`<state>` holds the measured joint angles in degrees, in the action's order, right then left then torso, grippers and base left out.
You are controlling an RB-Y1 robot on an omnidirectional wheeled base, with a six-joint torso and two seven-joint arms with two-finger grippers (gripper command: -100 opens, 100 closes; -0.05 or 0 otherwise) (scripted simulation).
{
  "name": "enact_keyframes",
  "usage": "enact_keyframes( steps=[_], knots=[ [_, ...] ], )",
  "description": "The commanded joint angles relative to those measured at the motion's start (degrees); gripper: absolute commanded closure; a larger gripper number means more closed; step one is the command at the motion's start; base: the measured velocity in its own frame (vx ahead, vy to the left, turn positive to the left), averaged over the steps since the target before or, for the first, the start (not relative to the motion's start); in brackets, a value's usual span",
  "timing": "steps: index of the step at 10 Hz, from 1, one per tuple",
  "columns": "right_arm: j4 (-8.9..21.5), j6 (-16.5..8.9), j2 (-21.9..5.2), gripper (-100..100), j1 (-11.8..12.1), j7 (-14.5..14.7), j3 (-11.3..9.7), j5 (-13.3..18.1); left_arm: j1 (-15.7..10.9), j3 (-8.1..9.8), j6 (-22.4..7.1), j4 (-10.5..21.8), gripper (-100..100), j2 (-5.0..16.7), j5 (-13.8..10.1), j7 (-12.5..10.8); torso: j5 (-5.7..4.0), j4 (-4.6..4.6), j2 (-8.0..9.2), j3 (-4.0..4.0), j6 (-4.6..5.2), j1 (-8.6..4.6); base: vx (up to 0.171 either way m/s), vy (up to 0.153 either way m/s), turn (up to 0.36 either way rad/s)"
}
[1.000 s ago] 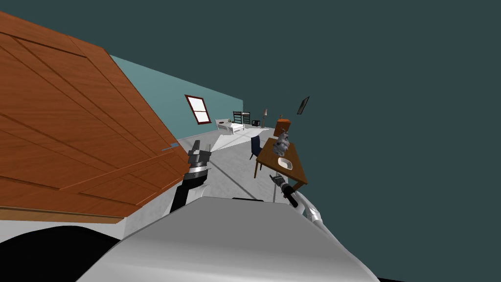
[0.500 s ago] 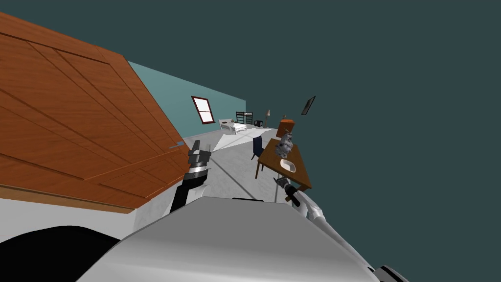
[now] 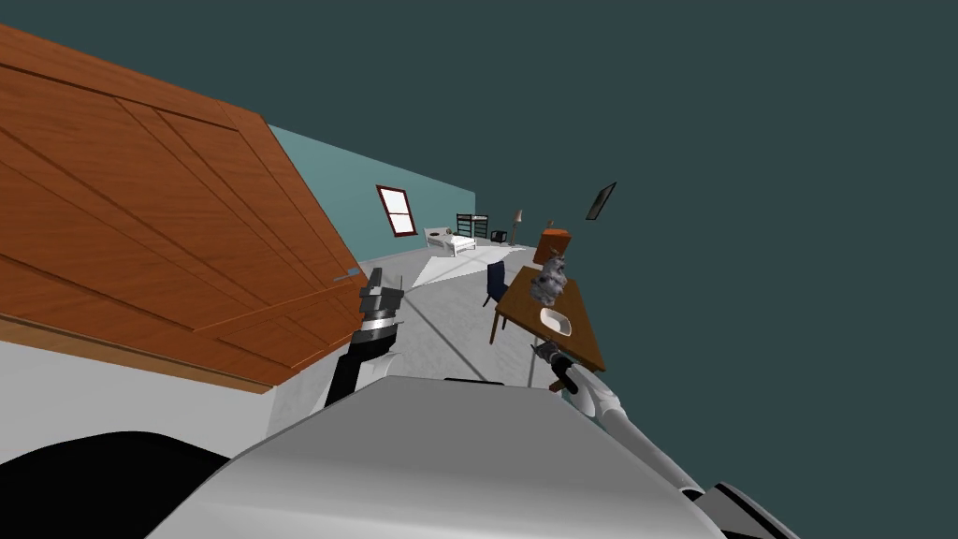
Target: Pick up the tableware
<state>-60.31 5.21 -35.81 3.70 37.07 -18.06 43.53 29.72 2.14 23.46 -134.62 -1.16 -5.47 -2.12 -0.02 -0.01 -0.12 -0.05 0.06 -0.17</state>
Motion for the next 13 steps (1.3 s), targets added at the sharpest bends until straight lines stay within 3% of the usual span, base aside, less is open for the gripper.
enact_keyframes(
  steps=[1,6,8,12,13],
  knots=[
    [2.86,-1.44,-1.21,-100,-1.26,1.65,-1.11,1.28,0.00,0.00,0.00,0.00,0,0.00,0.00,0.00,0.00,0.00,0.00,0.00,0.00,0.00,0.030,-0.034,0.101],
    [12.13,-3.96,-3.77,-100,-5.86,7.70,-2.87,5.49,0.00,0.00,0.00,0.00,0,0.00,0.00,0.00,-0.01,-0.01,-0.11,-0.05,-0.03,-0.06,0.052,-0.048,0.132],
    [13.08,-3.96,-3.77,-100,-5.86,7.70,-2.87,5.49,0.01,0.00,0.00,0.00,0,0.00,0.00,0.00,-0.03,-0.03,-0.10,-0.06,0.01,-0.10,0.037,-0.039,0.013],
    [19.05,-5.33,-5.07,-100,-8.33,11.32,-4.06,7.92,0.00,0.00,0.00,0.00,0,0.00,0.00,0.00,0.00,0.00,-0.02,-0.01,-0.02,0.03,0.030,-0.029,0.088],
    [19.05,-5.33,-5.07,-100,-8.33,11.32,-4.06,7.92,0.00,0.00,0.00,0.00,0,0.00,0.00,0.00,0.00,0.00,-0.05,-0.02,-0.01,-0.04,0.034,-0.042,0.038]
  ],
)
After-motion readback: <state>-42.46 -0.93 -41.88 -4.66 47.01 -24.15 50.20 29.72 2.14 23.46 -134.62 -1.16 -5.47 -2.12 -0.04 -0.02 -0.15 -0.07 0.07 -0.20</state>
